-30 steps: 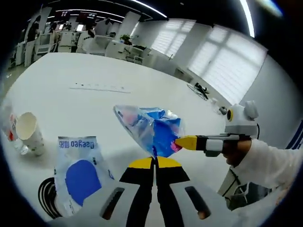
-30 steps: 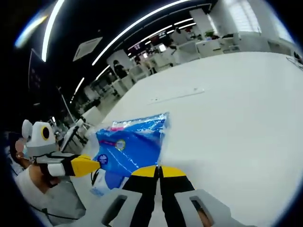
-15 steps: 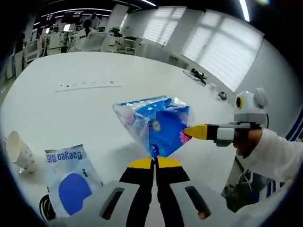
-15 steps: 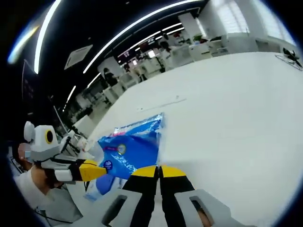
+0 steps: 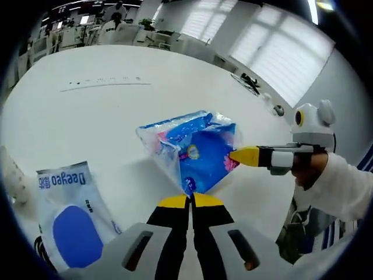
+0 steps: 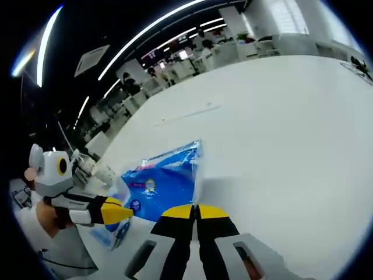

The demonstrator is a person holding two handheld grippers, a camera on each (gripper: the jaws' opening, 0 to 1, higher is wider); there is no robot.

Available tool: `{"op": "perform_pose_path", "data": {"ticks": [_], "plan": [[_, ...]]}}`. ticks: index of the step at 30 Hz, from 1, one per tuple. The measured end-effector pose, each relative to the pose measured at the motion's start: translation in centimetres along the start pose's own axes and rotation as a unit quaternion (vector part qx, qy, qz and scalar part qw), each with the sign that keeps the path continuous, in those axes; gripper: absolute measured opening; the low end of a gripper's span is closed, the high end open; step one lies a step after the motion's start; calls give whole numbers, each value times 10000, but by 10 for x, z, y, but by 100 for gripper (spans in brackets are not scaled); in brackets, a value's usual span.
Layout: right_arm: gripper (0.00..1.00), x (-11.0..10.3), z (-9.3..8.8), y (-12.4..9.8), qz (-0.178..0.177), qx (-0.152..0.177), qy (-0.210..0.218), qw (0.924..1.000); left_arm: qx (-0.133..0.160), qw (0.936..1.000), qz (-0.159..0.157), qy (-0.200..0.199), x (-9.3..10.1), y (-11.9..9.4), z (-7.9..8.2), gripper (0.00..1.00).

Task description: Arrange the tabletop items into an orderly group along one side of the table until the central work area is clear of visible clutter.

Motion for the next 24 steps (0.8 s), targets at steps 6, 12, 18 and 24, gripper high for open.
{"op": "perform_pose_path", "data": {"ticks": [6, 12, 18, 24], "plan": [[0, 11, -8, 10, -3, -174, 8, 9998, -124, 9998, 53, -129, -10, 17, -4, 0], [0, 13, -23, 22, 37, -375, -6, 9993, -279, 9994, 141, -157, -19, 28, -10, 0], [0, 20, -37, 31, 18, -546, -47, 9985, -410, 9986, 245, -246, -29, 36, -15, 0], [0, 22, -42, 28, -16, -597, 84, 9982, -511, 9978, 288, -293, -33, 43, -23, 0]]}}
Point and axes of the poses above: the point that each gripper's makers call its tool centre point, and the gripper's own axes: y roughly forward along the fingers, x roughly to its right, z roughly out of its top, the point moved 1 cm from there along -y, roughly backward along the fingers, and after that the axes turned 15 degrees about -y, right-handed, at the moved point
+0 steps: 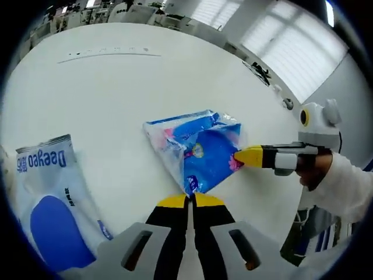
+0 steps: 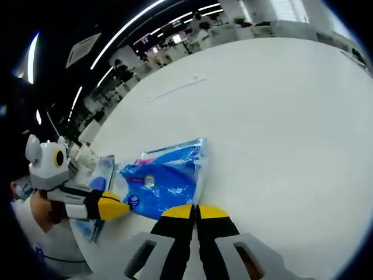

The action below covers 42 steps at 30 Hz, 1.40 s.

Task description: Arrange the tabletop items into an orderly group along one side of the table until the central work area is clear of visible clutter.

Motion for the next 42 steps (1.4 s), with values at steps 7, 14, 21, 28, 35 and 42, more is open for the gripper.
{"op": "perform_pose_path", "data": {"ticks": [7, 14, 21, 28, 35, 42], "plan": [[0, -1, 1, -1, 5, 109, 136, 9998, 54, 9999, 1, -121, -4, 2, 3, 0], [0, -2, -1, 1, 7, 124, 23, 9999, 122, 9997, -19, -190, -4, 2, 3, 0], [13, 2, 7, -4, -259, 218, -428, 9985, 198, 9997, 116, -123, -6, -6, 4, 9], [29, -5, 35, -34, -314, 987, -256, 9943, 582, 9981, 200, 31, -3, -29, 10, 38], [52, -23, 39, -61, -191, 1262, -461, 9907, 1294, 9914, 66, 181, 3, -62, 17, 88], [71, -39, 37, -79, 66, 1327, -275, 9908, 1517, 9883, 109, 139, -4, -95, 5, 100]]}}
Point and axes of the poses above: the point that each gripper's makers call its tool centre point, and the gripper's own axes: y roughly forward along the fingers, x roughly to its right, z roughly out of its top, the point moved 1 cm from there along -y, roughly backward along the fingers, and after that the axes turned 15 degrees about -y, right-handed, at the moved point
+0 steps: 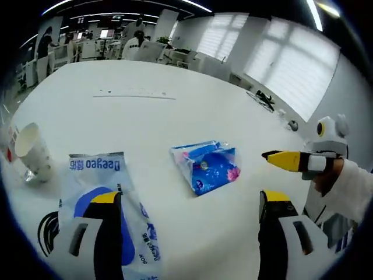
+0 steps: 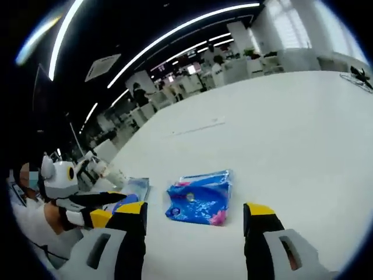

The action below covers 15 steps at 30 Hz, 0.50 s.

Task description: Arrange the tabletop items into an orderly group along one side of the table until the central work area is clear of visible clutter.

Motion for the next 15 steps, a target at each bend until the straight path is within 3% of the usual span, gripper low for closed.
{"op": "perform_pose_path", "data": {"ticks": [8, 15], "plan": [[72, -3, -2, -12, 14, 54, -128, 9999, 326, 9989, 110, -329, -14, -28, 3, 100], [70, -7, 2, -13, 67, 45, -196, 9998, 368, 9985, 208, -347, -23, -41, 2, 100]]}}
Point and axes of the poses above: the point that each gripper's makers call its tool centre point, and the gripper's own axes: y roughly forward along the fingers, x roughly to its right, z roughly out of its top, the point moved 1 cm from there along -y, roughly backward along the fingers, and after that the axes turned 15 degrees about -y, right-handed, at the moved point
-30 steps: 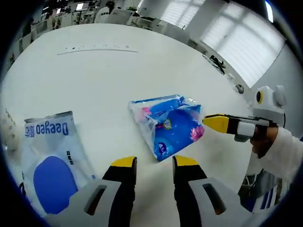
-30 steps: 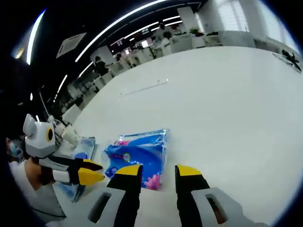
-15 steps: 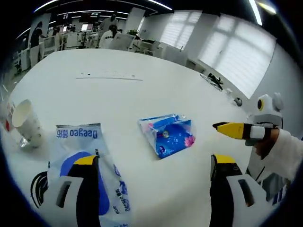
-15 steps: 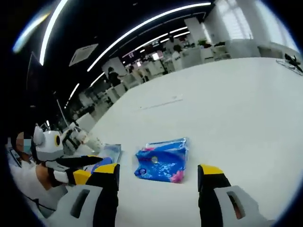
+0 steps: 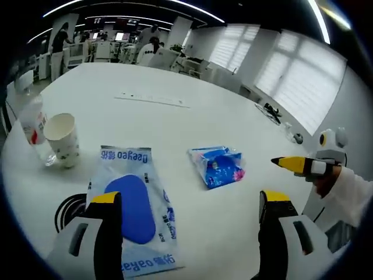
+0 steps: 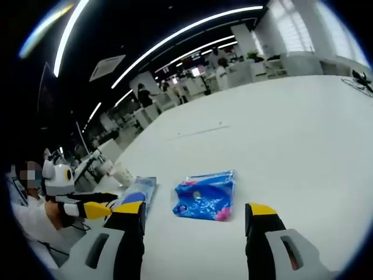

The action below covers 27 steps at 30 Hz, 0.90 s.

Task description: Arrange the tabletop items into an orderly group along one side of the table until the central work area is clear of visible clutter.

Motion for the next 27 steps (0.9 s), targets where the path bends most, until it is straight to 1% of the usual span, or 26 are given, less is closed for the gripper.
{"op": "perform_pose_path", "data": {"ticks": [4, 8, 14, 16, 17, 21, 23, 25, 27], "plan": [[69, -4, 1, 2, 65, -41, -67, 9999, 0, 10000, 27, -8, -3, -7, -2, 99], [69, -8, 1, 5, 215, -105, -137, 9996, 109, 9999, 107, -9, -8, -21, -5, 98], [68, -14, 7, 11, 439, -191, -430, 9979, 191, 9994, 255, -163, -26, -45, -16, 97], [68, -17, 9, 17, 599, -249, -613, 9960, 220, 9988, 329, -291, -33, -54, -21, 97], [67, -25, 11, 17, 706, -297, -727, 9944, 241, 9984, 354, -358, -35, -59, -23, 97], [66, -32, 18, 29, 928, -380, -999, 9899, 218, 9972, 437, -569, -43, -68, -34, 96], [66, -40, 23, 31, 1042, -415, -1204, 9864, 223, 9965, 460, -668, -46, -69, -36, 96], [66, -43, 31, 36, 1128, -425, -1352, 9835, 233, 9958, 465, -754, -49, -70, -37, 95], [66, -41, 37, 43, 1186, -422, -1436, 9816, 268, 9953, 484, -792, -50, -72, -36, 95]]}}
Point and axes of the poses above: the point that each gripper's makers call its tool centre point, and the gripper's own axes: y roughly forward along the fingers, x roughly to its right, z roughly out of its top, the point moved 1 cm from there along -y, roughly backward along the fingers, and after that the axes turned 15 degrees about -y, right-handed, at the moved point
